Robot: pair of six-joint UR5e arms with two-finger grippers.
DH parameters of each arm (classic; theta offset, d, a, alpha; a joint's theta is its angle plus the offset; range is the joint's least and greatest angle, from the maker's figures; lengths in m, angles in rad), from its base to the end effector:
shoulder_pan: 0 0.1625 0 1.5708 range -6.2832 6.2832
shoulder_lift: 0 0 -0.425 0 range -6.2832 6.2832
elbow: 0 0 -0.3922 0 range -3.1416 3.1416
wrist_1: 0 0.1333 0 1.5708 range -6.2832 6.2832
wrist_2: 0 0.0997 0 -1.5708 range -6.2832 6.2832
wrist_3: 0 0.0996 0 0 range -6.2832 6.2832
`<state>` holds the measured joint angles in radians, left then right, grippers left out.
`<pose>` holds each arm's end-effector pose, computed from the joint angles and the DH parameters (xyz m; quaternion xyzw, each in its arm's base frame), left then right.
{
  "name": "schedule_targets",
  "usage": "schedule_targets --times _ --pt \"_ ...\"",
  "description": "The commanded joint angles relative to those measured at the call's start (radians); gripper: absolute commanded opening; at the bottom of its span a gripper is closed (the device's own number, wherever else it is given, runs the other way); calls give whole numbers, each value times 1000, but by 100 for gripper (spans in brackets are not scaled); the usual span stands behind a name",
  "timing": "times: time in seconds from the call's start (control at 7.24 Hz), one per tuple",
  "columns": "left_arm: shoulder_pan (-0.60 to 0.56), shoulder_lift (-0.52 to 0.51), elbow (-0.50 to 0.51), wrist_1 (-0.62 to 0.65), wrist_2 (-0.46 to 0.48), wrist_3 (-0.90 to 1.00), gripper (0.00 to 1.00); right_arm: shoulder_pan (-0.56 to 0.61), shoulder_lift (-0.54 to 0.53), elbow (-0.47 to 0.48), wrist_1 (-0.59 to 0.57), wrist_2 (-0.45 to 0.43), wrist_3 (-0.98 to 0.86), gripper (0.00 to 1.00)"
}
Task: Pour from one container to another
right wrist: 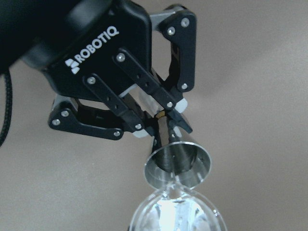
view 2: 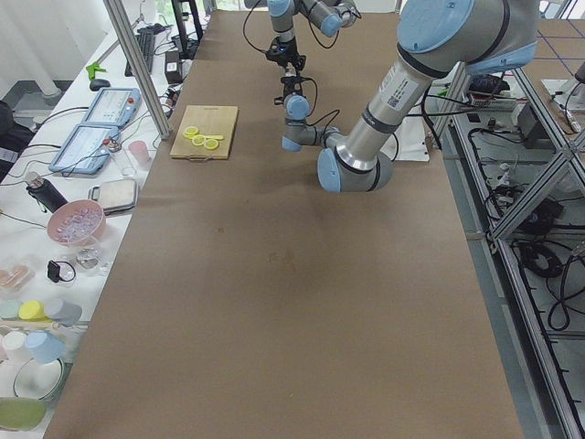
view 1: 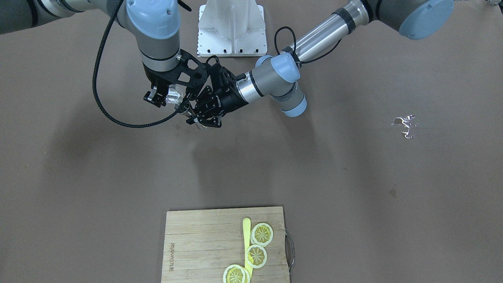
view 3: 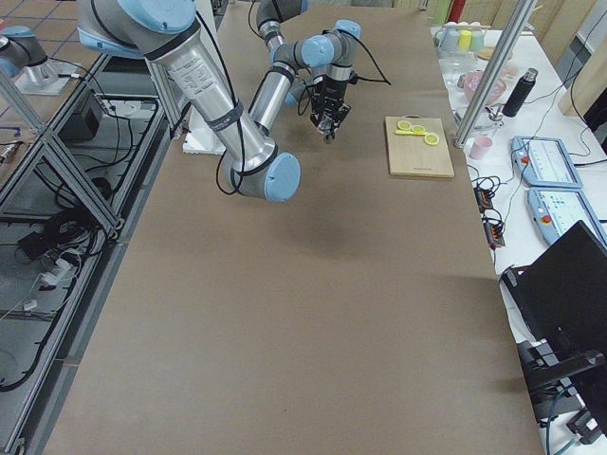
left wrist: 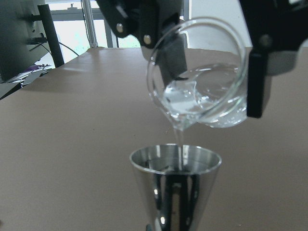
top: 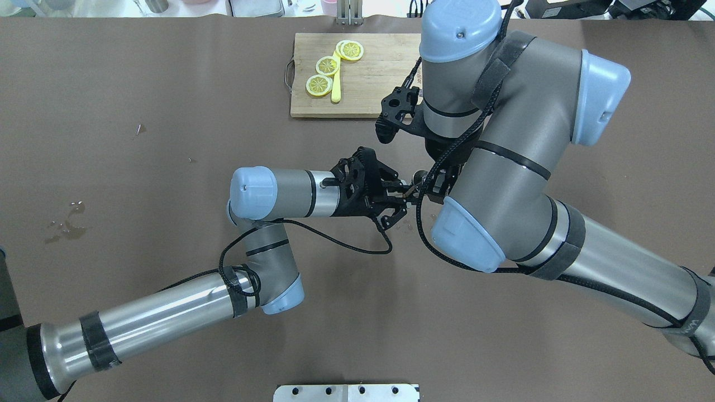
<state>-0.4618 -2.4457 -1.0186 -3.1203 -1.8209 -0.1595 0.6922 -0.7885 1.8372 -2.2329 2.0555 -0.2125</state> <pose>0.6326 -0.4362 0.1867 0.5998 0.5330 0.3583 0.4773 -0.4224 -0.4631 0.1680 0.0992 -0.2835 -0.5338 0.7905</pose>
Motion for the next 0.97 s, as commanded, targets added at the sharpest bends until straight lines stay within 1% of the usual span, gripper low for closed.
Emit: schedule_targets --times 0.0,0.28,0.55,0.83 --pt "2 1 0 -3 0 0 0 3 0 5 -11 -2 -15 0" --pt "2 1 0 -3 0 2 0 4 -3 11 -1 -14 -16 0" --pt "2 2 0 -3 2 2 0 4 -34 17 97 -28 -2 0" --pt "2 2 0 -3 2 2 0 7 -92 81 163 -31 4 0"
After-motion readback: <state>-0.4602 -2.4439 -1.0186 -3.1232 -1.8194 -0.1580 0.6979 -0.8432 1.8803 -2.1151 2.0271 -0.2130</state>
